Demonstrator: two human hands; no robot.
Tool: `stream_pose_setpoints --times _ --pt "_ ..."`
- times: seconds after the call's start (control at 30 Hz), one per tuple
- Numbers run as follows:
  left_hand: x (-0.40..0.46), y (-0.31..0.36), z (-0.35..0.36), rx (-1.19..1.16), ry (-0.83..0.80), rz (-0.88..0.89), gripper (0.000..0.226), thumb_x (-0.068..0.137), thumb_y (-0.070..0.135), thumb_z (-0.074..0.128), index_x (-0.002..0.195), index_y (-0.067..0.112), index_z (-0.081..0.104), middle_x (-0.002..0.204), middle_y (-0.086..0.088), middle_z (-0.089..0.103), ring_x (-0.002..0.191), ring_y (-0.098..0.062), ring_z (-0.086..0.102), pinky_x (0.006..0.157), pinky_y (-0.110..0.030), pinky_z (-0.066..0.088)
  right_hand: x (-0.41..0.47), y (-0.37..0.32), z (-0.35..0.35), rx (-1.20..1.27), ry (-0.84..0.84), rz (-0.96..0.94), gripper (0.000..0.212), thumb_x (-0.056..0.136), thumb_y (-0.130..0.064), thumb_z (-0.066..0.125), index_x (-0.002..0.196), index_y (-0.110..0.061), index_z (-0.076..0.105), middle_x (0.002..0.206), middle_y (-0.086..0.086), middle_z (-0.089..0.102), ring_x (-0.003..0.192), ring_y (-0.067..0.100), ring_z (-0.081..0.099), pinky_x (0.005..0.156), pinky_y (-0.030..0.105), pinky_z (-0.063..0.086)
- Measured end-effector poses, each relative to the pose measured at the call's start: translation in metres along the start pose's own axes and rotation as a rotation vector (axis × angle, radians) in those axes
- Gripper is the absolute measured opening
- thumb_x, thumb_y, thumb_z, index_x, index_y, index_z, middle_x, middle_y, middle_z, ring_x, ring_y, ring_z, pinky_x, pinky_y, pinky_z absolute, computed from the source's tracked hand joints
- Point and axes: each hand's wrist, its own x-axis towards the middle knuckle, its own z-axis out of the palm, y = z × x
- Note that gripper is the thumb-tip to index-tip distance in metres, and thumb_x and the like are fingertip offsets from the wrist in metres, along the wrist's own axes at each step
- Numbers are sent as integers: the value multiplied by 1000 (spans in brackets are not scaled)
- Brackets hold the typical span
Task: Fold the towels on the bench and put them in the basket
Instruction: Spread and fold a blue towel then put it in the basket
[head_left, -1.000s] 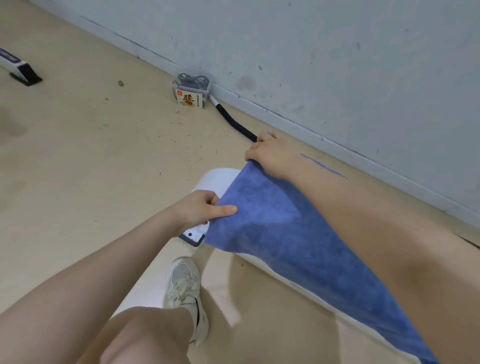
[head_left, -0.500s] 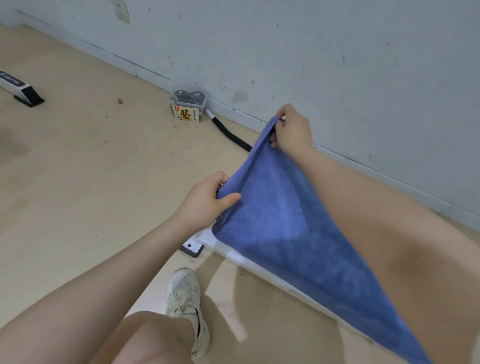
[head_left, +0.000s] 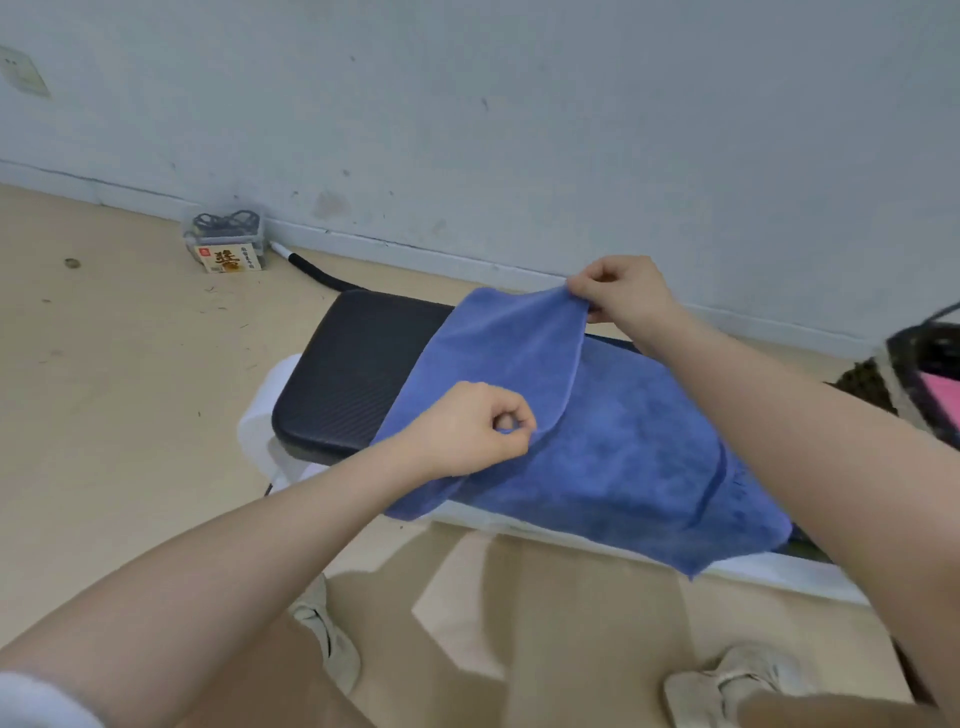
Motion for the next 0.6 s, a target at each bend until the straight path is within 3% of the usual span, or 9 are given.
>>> stream_pose_setpoints --times 0.13,0.23,0.33,0.43,0.6 --pt "18 41 55 41 -125 91 10 85 16 60 80 19 68 56 11 47 53 2 45 59 -14 38 -28 36 -62 39 106 111 27 85 7 56 70 -15 56 67 3 50 54 8 54 48 14 51" --pt "26 68 98 19 -184 126 10 86 17 59 82 17 68 57 11 48 51 3 45 59 -14 39 -47 66 -101 43 132 179 26 87 10 49 81 -14 59 72 2 48 62 10 50 44 9 47" --pt "33 88 138 19 -233 139 12 87 14 57 86 13 69 56 12 48 50 7 46 52 -7 35 -61 92 -132 9 167 211 28 87 11 44 92 -11 60 74 3 47 63 15 46 43 11 43" --pt "39 100 168 37 -260 134 15 88 14 54 90 13 69 56 12 49 51 7 46 55 -10 34 -69 114 -150 -44 195 250 34 86 13 38 99 -9 61 68 4 41 56 15 38 48 20 38" --pt "51 105 178 103 -466 122 21 91 23 52 102 17 69 85 5 70 67 1 54 72 -13 44 -66 151 -166 -203 224 355 34 84 9 35 83 -13 60 84 4 47 65 17 43 57 23 37"
